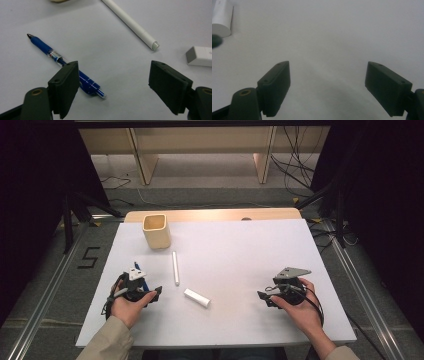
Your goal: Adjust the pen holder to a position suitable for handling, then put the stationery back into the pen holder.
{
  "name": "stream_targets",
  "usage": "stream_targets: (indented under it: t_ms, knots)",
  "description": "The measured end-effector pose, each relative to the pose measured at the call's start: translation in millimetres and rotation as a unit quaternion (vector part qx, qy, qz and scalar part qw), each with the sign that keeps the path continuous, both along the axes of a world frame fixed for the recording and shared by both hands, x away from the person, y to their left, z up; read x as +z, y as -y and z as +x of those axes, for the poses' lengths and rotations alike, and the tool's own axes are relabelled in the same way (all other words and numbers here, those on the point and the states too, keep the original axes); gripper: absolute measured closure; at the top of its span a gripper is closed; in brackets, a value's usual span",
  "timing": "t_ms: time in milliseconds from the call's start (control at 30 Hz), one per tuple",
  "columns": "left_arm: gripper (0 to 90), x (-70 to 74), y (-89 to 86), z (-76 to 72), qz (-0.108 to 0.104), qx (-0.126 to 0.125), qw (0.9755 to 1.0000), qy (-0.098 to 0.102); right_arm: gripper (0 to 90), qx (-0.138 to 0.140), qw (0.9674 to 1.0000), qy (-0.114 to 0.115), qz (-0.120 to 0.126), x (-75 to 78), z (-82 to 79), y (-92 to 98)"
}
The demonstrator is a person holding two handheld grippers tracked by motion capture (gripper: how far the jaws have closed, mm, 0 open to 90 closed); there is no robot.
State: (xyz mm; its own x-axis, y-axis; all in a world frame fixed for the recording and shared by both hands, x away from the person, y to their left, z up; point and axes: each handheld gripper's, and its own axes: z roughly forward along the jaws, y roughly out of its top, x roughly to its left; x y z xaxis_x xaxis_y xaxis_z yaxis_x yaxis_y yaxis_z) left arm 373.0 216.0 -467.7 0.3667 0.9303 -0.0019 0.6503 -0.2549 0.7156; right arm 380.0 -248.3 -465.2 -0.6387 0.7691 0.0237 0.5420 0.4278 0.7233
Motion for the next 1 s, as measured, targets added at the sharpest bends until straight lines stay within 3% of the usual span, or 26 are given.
stream_targets:
  t_ms: [1000]
  knots:
    - [24.4,0.7,-1.2,0.6,0.001,0.008,1.0,0.001,21.2,-0.001,1.0,0.007,0.001,1.3,-0.9,0.1]
